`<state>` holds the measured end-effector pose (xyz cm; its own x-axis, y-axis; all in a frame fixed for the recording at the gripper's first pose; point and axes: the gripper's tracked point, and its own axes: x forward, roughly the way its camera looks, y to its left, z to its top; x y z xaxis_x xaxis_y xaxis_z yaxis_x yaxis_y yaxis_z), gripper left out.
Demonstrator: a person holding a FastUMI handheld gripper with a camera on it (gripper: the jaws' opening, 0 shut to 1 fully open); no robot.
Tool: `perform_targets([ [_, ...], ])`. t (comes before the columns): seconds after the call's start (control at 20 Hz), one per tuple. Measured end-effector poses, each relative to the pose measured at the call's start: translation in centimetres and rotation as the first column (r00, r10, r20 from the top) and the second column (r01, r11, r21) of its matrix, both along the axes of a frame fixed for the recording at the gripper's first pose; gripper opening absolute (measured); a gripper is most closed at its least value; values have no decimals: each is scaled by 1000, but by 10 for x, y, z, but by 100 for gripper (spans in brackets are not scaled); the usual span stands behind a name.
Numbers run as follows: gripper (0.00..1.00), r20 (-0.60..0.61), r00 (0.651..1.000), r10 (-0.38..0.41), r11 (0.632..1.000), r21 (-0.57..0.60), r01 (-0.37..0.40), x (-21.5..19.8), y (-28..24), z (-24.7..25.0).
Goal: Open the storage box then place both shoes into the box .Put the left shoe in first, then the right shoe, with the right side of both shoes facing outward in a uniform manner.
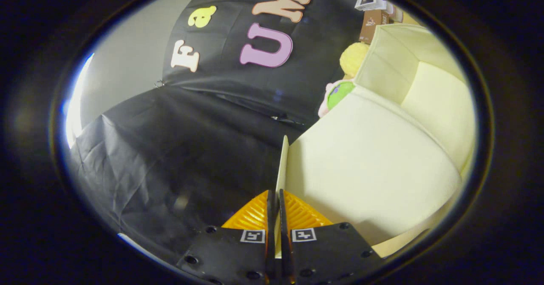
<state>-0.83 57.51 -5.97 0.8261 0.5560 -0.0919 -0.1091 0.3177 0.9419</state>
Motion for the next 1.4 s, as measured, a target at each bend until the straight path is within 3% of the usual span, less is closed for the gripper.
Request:
perform_targets([
  [0.35, 100, -20, 999, 38, 980, -195, -41, -6, -18, -32],
  [0.6, 99, -4, 999, 50, 919, -391, -48, -10, -62, -23],
  [0.85, 100, -54, 999, 3, 782, -622, -36, -6, -143, -16],
  [1.0, 100, -108, 985, -132, 686, -727, 12, 0, -213, -13],
  [1.2, 100, -178, 944, -278, 592, -805, 23, 6, -296, -10],
  [1.4, 100, -261, 887, -381, 467, -882, -59, 2, -377, -29],
])
